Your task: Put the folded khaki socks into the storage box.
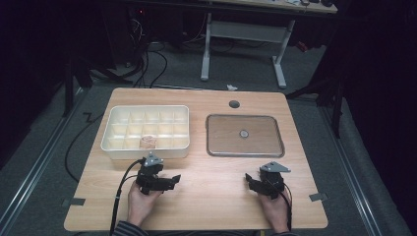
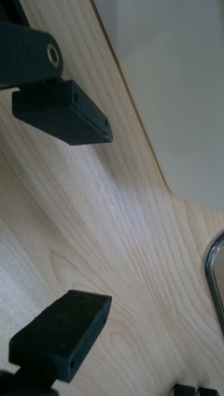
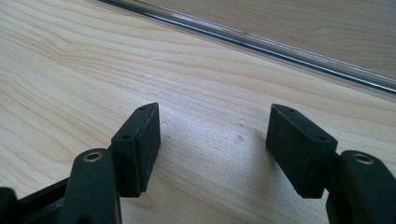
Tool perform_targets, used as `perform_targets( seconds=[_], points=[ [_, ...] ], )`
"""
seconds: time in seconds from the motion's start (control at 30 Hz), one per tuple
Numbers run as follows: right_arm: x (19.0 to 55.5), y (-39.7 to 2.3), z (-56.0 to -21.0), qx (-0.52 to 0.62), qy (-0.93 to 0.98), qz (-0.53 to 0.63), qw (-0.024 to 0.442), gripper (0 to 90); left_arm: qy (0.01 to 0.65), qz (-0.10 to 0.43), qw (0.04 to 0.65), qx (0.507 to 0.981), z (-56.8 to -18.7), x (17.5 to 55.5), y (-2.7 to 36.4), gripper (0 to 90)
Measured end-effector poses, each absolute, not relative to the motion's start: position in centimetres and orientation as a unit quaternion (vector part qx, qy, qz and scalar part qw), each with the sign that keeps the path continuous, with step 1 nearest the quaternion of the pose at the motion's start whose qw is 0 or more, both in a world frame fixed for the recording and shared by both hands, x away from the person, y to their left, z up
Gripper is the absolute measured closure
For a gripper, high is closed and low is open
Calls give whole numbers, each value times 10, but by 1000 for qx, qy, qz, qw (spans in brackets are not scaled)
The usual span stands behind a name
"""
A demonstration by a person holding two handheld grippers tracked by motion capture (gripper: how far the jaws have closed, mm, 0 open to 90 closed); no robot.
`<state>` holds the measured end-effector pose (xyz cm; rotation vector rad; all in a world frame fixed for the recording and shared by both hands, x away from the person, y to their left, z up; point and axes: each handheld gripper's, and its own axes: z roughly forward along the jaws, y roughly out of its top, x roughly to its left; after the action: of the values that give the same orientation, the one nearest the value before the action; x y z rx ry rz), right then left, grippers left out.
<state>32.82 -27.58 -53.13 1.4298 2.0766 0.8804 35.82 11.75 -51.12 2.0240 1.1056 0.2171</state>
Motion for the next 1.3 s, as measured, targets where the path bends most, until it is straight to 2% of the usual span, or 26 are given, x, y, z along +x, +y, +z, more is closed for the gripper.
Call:
perform_targets(
  seconds=[1.3],
  points=[
    [328, -276, -531, 520, 757, 321, 233, 349, 441, 108, 380, 806, -529, 371, 104, 184]
  ],
)
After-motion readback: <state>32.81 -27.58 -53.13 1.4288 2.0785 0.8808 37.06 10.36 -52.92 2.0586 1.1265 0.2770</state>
